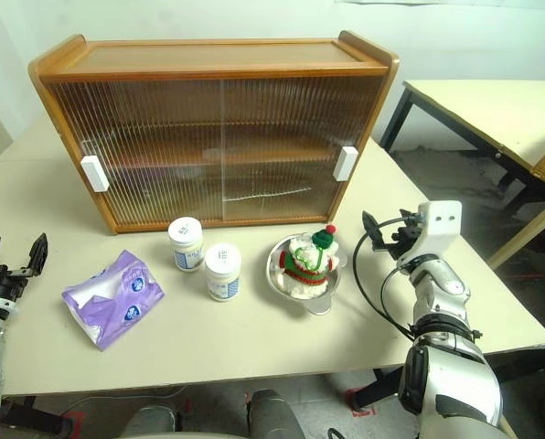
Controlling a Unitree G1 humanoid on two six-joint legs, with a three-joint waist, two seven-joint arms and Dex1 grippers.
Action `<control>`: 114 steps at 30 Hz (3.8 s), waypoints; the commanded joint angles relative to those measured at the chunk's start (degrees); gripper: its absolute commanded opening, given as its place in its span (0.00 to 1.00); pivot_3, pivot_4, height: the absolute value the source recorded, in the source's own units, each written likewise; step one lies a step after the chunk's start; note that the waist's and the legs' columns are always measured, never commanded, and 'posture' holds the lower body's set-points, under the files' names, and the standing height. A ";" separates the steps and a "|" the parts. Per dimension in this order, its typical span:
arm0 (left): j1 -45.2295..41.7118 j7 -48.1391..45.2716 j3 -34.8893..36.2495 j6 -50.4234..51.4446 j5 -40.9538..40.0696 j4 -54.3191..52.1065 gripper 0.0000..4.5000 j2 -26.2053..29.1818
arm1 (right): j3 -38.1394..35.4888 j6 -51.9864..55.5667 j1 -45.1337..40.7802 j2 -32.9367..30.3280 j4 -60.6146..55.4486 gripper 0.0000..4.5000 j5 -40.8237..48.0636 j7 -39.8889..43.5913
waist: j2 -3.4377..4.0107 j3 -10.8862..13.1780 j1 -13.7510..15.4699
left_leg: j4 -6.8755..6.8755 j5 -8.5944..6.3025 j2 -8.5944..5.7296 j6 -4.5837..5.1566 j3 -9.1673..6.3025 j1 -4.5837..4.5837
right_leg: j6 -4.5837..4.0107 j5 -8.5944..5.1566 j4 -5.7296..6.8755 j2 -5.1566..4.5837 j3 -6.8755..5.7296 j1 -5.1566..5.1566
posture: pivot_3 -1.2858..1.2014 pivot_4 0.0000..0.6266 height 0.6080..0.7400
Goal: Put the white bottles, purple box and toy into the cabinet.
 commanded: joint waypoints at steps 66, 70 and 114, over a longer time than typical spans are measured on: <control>-9.62 -6.32 -5.86 11.64 -4.34 -10.86 0.00 3.33 | 16.64 49.38 13.35 -3.71 -79.64 1.00 28.62 32.24 | -0.84 -0.54 1.12 | 0.14 -0.15 -0.01 0.16 0.12 -0.54 | 0.05 -0.07 -0.04 0.26 0.05 -0.42 | 0.49 0.00 1.00; -12.98 -7.02 -7.40 10.70 -3.44 -7.49 0.00 2.57 | 16.57 49.43 13.66 -3.54 -80.20 1.00 28.71 31.48 | -0.85 -0.55 0.96 | 0.14 -0.15 -0.01 0.16 0.12 -0.55 | 0.05 -0.07 -0.05 0.26 0.04 -0.42 | 0.48 0.00 1.00; -22.47 -12.44 -15.84 10.56 -2.04 -4.80 0.00 -0.66 | 16.50 49.11 15.16 -2.92 -82.52 1.00 29.18 27.72 | -0.88 -0.57 0.08 | 0.31 -0.14 -0.02 0.20 0.12 -0.82 | 0.13 -0.09 -0.15 0.26 0.03 -0.42 | 0.46 0.00 1.00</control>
